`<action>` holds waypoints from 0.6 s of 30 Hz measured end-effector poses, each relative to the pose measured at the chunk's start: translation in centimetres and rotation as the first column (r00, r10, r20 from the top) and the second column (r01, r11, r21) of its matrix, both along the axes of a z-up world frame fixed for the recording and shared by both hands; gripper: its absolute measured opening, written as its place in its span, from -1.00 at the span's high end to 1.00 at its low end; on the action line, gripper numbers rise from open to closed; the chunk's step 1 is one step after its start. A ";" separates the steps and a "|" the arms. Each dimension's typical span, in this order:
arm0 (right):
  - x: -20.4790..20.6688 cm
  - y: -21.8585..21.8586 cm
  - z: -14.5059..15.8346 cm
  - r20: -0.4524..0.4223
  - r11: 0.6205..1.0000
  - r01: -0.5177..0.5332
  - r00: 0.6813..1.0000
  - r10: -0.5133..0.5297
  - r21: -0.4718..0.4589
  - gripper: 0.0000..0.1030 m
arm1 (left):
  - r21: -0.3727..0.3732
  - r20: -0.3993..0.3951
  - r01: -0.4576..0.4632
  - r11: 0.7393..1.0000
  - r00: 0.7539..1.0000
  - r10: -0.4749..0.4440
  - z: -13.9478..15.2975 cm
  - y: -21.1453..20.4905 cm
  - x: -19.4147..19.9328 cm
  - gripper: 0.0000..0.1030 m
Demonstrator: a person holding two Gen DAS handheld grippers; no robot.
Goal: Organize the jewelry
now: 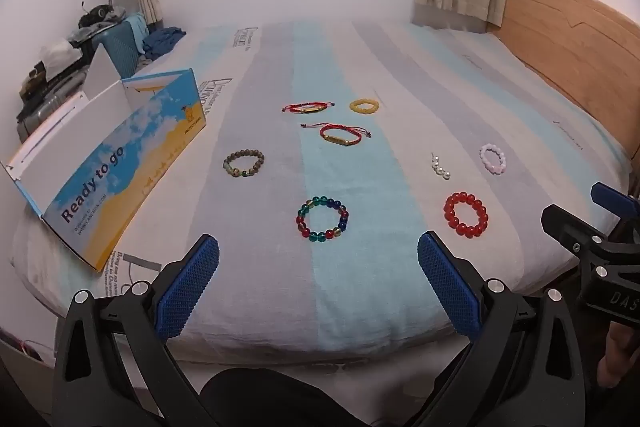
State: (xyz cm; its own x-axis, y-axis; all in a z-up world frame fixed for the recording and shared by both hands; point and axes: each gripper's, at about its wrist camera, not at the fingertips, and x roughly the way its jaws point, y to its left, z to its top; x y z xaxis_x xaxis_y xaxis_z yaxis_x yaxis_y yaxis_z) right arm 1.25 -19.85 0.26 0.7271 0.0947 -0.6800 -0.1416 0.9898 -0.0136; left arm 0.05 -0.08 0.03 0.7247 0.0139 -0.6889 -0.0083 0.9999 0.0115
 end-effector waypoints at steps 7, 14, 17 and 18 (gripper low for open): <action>-0.1 -0.1 0.2 0.000 1.000 0.012 1.000 -0.012 0.008 -0.86 | -0.020 -0.001 -0.011 1.000 1.000 0.011 0.5 0.4 -0.3 -0.89; -0.1 -0.2 0.4 -0.004 1.000 0.002 1.000 -0.002 0.007 -0.86 | -0.038 0.013 -0.024 0.999 1.000 0.025 -0.1 0.3 -0.2 -0.89; 0.0 -0.1 0.2 -0.004 1.000 0.001 1.000 -0.001 0.007 -0.86 | -0.039 0.015 -0.024 0.999 1.000 0.025 -0.1 0.2 -0.3 -0.89; -0.1 -0.1 0.2 -0.004 1.000 0.001 1.000 -0.001 0.007 -0.86 | -0.039 0.013 -0.022 0.999 1.000 0.023 -0.2 0.2 -0.3 -0.89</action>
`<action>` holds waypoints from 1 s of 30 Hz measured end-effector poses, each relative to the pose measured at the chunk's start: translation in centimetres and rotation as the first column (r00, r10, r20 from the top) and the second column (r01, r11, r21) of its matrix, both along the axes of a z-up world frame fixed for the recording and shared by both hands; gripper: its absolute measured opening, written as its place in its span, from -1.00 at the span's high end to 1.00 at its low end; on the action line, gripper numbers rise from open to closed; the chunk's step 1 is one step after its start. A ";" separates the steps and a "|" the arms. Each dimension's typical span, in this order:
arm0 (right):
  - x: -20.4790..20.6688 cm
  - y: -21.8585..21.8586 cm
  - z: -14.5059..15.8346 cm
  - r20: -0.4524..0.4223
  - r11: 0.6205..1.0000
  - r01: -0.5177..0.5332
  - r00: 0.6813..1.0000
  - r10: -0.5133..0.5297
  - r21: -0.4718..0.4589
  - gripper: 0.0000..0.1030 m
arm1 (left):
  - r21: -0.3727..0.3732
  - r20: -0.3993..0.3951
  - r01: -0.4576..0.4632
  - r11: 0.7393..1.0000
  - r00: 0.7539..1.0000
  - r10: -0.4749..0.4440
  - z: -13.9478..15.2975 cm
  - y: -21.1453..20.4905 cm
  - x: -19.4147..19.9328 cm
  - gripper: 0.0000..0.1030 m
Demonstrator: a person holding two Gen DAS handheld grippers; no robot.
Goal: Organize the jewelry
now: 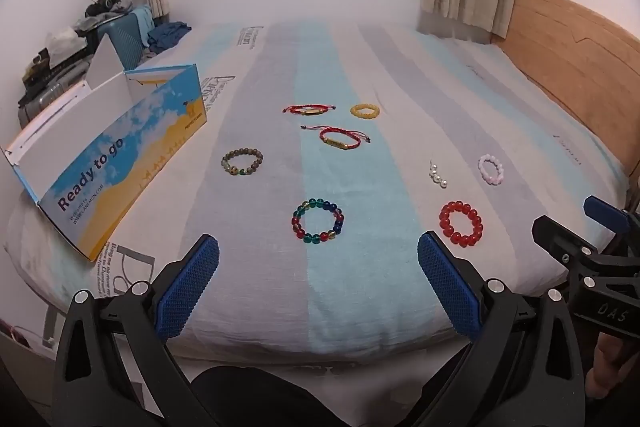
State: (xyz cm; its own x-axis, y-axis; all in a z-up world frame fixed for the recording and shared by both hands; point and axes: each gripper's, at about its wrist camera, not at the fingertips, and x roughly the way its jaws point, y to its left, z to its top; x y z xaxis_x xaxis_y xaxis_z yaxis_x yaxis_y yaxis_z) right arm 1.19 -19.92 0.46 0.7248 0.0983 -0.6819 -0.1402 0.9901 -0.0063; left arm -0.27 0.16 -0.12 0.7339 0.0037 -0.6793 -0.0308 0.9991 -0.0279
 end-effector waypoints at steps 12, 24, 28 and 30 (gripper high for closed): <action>-0.1 0.5 -0.3 -0.002 1.000 -0.006 1.000 0.006 0.002 -0.86 | 0.006 -0.007 0.005 1.000 1.000 -0.005 0.2 -0.3 -0.1 -0.89; 0.0 0.3 -0.2 -0.004 1.000 -0.006 1.000 0.006 0.004 -0.86 | 0.011 -0.007 0.005 1.000 1.000 -0.005 0.4 0.0 -0.2 -0.89; -0.1 0.5 -0.2 0.000 1.000 -0.008 1.000 0.008 -0.001 -0.86 | 0.013 -0.011 0.005 1.000 1.000 -0.004 0.4 0.1 -0.3 -0.89; -0.2 0.6 -0.3 0.001 1.000 -0.008 1.000 0.008 0.000 -0.86 | 0.015 -0.011 0.005 1.000 1.000 -0.004 0.4 -0.4 -0.2 -0.89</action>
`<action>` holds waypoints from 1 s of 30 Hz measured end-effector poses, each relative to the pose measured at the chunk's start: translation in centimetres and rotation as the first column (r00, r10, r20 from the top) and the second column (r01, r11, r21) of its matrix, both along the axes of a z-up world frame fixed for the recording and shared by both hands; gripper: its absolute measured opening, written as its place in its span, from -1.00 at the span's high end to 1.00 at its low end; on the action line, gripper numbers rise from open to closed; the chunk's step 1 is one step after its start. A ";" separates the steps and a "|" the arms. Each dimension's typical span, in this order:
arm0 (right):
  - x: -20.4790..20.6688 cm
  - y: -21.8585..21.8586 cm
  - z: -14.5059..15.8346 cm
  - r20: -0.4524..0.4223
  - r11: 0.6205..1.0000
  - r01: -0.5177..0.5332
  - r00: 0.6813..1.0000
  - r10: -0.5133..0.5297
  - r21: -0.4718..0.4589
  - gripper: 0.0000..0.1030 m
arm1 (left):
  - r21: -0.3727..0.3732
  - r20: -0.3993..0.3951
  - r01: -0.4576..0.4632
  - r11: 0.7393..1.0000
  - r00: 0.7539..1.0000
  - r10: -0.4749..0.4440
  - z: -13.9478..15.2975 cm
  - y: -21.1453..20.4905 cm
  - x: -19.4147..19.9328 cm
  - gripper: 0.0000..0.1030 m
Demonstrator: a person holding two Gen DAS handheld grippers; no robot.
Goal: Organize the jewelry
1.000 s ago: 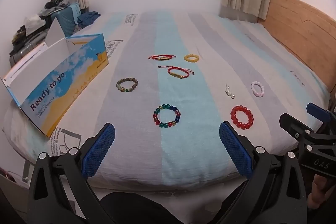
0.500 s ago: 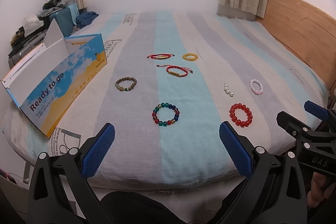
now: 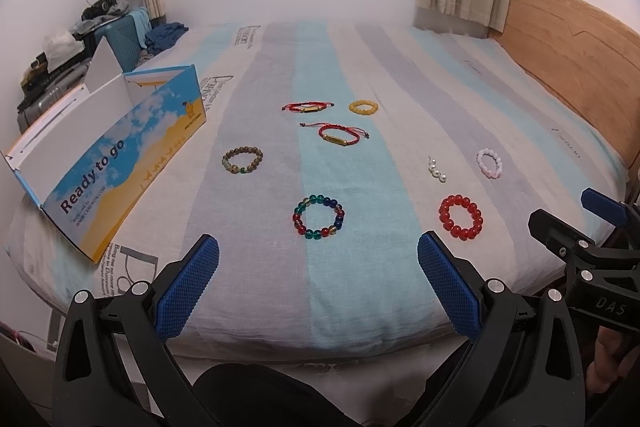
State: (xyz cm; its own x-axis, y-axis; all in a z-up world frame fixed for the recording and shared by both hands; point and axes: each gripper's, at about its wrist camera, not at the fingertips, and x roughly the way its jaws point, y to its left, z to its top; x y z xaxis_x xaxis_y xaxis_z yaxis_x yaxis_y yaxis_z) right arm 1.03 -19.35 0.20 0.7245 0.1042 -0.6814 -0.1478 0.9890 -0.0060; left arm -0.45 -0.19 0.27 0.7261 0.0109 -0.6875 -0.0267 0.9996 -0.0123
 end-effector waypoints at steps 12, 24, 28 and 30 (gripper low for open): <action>-0.1 0.1 0.0 -0.002 1.000 0.001 1.000 -0.001 0.002 -0.86 | 0.002 -0.002 -0.001 1.000 1.000 0.001 -0.1 0.0 0.1 -0.89; 0.0 0.1 0.0 -0.002 1.000 0.000 1.000 0.000 0.000 -0.86 | -0.002 -0.003 0.002 1.000 1.000 -0.002 -0.1 0.3 0.0 -0.89; 0.0 0.1 0.0 -0.002 1.000 0.001 1.000 -0.001 0.000 -0.86 | -0.002 -0.003 0.000 1.000 1.000 0.000 -0.2 0.3 0.0 -0.89; 0.0 0.1 0.0 -0.001 1.000 0.001 1.000 -0.001 -0.001 -0.86 | -0.002 -0.003 0.001 1.000 1.000 -0.001 -0.2 0.2 0.0 -0.89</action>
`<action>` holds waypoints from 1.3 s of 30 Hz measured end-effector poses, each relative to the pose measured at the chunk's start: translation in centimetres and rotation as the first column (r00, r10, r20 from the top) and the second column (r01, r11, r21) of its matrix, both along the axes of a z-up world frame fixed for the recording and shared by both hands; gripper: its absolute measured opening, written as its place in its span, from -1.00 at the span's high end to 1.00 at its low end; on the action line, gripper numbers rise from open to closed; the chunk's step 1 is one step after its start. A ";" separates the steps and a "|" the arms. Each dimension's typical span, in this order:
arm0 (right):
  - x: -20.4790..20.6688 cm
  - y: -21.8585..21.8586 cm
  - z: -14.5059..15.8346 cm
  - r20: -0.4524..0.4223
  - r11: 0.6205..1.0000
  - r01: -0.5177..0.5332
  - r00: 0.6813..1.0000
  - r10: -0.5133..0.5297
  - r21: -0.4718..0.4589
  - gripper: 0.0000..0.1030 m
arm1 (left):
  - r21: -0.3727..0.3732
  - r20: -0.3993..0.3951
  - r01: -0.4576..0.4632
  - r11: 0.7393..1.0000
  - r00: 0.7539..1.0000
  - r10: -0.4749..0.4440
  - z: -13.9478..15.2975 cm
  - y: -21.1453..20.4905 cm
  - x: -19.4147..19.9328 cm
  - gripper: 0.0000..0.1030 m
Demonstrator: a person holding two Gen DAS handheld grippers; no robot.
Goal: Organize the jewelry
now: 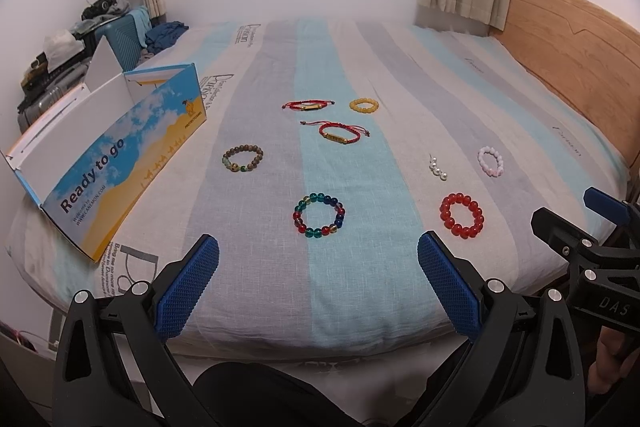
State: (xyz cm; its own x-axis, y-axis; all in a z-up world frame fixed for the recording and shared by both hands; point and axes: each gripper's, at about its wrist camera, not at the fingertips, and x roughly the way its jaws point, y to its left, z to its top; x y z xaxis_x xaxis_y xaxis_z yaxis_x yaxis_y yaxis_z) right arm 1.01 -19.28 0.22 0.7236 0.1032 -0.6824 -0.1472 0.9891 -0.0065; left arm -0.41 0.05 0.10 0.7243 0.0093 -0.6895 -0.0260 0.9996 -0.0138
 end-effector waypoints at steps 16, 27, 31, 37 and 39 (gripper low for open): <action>0.2 0.0 0.0 -0.001 1.000 -0.002 1.000 0.002 -0.008 -0.86 | 0.006 -0.010 0.008 1.000 1.000 -0.007 -0.1 -0.1 0.4 -0.89; 4.0 -1.4 -0.4 -0.070 1.000 0.003 0.998 -0.004 -0.020 -0.86 | -0.002 -0.099 0.027 1.000 0.995 -0.027 -2.2 0.0 4.7 -0.89; 6.2 -1.6 -2.1 -0.129 1.000 -0.011 0.992 0.008 -0.026 -0.86 | 0.005 -0.152 0.028 1.000 0.988 -0.027 -4.5 0.1 7.1 -0.89; 10.0 -1.7 -5.6 -0.222 0.999 -0.019 0.975 0.007 -0.049 -0.86 | -0.001 -0.210 0.030 1.000 0.977 -0.029 -7.3 0.3 10.7 -0.89; 11.1 -1.7 -6.6 -0.248 0.998 -0.024 0.969 0.010 -0.056 -0.86 | 0.004 -0.230 0.033 0.999 0.973 -0.031 -8.4 0.3 12.0 -0.89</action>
State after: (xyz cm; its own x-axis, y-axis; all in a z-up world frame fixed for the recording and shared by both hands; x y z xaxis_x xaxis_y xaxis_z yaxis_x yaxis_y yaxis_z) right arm 12.06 -20.99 -6.38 0.5303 0.0689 -0.8450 -0.1680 0.9855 -0.0251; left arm 11.55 0.30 -8.32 0.5460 -0.0057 -0.8377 0.0046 1.0000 -0.0039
